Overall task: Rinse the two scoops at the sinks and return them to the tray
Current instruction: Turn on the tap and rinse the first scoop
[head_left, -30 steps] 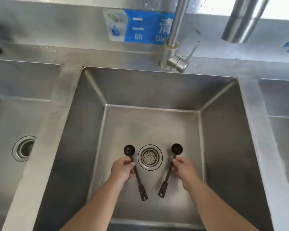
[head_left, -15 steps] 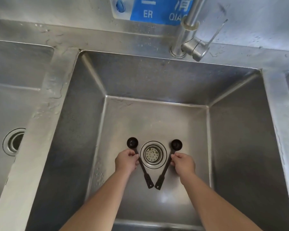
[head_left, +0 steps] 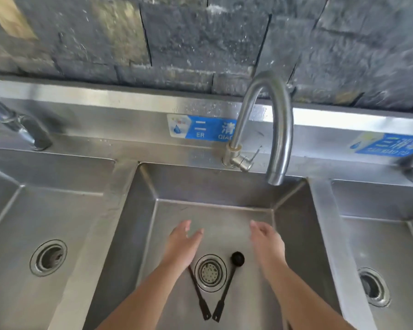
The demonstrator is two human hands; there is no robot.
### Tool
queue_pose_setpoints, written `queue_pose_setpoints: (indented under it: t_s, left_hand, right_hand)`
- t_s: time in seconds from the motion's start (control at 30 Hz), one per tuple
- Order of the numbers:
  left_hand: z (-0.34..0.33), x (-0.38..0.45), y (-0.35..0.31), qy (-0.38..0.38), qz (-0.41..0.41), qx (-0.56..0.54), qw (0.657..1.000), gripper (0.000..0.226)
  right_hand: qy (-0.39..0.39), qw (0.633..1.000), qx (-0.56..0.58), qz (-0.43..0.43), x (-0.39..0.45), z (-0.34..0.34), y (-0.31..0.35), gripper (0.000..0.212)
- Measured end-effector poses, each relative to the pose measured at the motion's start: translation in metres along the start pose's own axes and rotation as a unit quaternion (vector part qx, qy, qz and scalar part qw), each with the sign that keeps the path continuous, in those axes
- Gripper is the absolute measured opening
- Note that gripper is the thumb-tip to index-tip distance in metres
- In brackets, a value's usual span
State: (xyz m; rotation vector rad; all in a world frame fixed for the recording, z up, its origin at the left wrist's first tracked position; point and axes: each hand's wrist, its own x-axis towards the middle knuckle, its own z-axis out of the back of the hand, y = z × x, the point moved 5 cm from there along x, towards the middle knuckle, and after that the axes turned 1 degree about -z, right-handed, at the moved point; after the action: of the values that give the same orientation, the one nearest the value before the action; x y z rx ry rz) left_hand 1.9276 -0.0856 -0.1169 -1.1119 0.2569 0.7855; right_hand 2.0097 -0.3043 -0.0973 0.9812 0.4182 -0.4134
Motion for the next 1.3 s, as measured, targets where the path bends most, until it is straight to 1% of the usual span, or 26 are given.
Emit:
queue_pose_setpoints:
  t_s: [0.07,0.1,0.17,0.23,0.3,0.33,0.37,0.43,0.47,0.53,0.6,0.67,0.7,0.77,0.8,0.83,0.9,0.93,1.0,1.1,1.17,1.3]
  left_hand:
    - [0.01,0.0,-0.061,0.006,-0.073,0.012,0.997,0.064]
    - [0.015,0.002,-0.091,-0.001,-0.111,0.017,0.994,0.064]
    - [0.023,0.008,-0.143,-0.02,-0.171,0.021,0.985,0.067]
    - [0.026,0.018,-0.184,-0.023,-0.197,0.053,0.979,0.066]
    - [0.025,0.03,-0.209,-0.022,-0.206,0.093,0.974,0.061]
    - [0.024,0.036,-0.217,-0.017,-0.208,0.097,0.973,0.059]
    - [0.022,0.041,-0.221,-0.007,-0.211,0.095,0.973,0.056]
    - [0.017,0.048,-0.226,0.012,-0.225,0.096,0.97,0.043]
    - [0.016,0.051,-0.227,0.01,-0.232,0.103,0.967,0.037]
    - [0.016,0.057,-0.228,-0.009,-0.237,0.111,0.965,0.031]
    - [0.013,0.062,-0.23,-0.022,-0.236,0.119,0.964,0.029]
    - [0.01,0.064,-0.232,-0.029,-0.231,0.118,0.965,0.027]
    - [0.009,0.065,-0.232,-0.033,-0.233,0.117,0.965,0.027]
    - [0.009,0.065,-0.233,-0.044,-0.242,0.122,0.962,0.028]
    - [0.009,0.064,-0.234,-0.046,-0.245,0.123,0.961,0.027]
    - [0.01,0.064,-0.234,-0.044,-0.245,0.119,0.961,0.023]
    - [0.01,0.066,-0.233,-0.04,-0.247,0.114,0.962,0.008]
    - [0.01,0.066,-0.234,-0.041,-0.246,0.114,0.962,0.005]
    - [0.01,0.066,-0.234,-0.044,-0.244,0.107,0.963,0.006]
    - [0.009,0.065,-0.234,-0.051,-0.248,0.094,0.963,0.005]
    - [0.009,0.064,-0.234,-0.052,-0.25,0.092,0.963,0.006]
    - [0.009,0.061,-0.236,-0.052,-0.25,0.089,0.963,0.017]
  right_hand:
    - [0.002,0.998,0.028,0.055,0.002,0.016,0.056,0.034]
    - [0.001,0.997,0.027,0.077,0.008,0.02,0.081,0.043]
    - [0.003,0.994,-0.012,0.107,0.024,0.024,0.122,0.05]
    - [0.006,0.993,-0.056,0.104,0.046,0.019,0.148,0.042]
    - [0.01,0.992,-0.081,0.094,0.071,0.01,0.157,0.019]
    - [0.012,0.992,-0.077,0.096,0.084,0.006,0.157,0.015]
    - [0.019,0.993,-0.07,0.097,0.089,0.003,0.158,0.02]
    - [0.033,0.994,-0.031,0.097,0.093,0.002,0.16,0.029]
    - [0.039,0.995,-0.018,0.091,0.096,0.0,0.16,0.03]
    - [0.046,0.995,-0.028,0.08,0.106,-0.007,0.159,0.031]
    - [0.058,0.995,-0.036,0.073,0.121,-0.018,0.156,0.028]
    - [0.053,0.996,-0.024,0.072,0.117,-0.021,0.158,0.021]
    - [0.05,0.996,-0.013,0.071,0.111,-0.019,0.16,0.021]
    - [0.045,0.995,-0.031,0.079,0.109,-0.019,0.16,0.033]
    - [0.045,0.995,-0.036,0.087,0.108,-0.02,0.161,0.034]
    - [0.046,0.994,-0.034,0.089,0.108,-0.021,0.161,0.029]
    - [0.04,0.993,-0.044,0.102,0.107,-0.022,0.162,0.014]
    - [0.037,0.992,-0.054,0.106,0.106,-0.022,0.162,0.01]
    - [0.034,0.991,-0.066,0.115,0.108,-0.021,0.161,0.008]
    - [0.019,0.987,-0.101,0.126,0.107,-0.019,0.162,0.009]
    - [0.019,0.986,-0.103,0.13,0.107,-0.018,0.162,0.008]
    - [0.016,0.982,-0.12,0.148,0.104,-0.018,0.165,0.008]
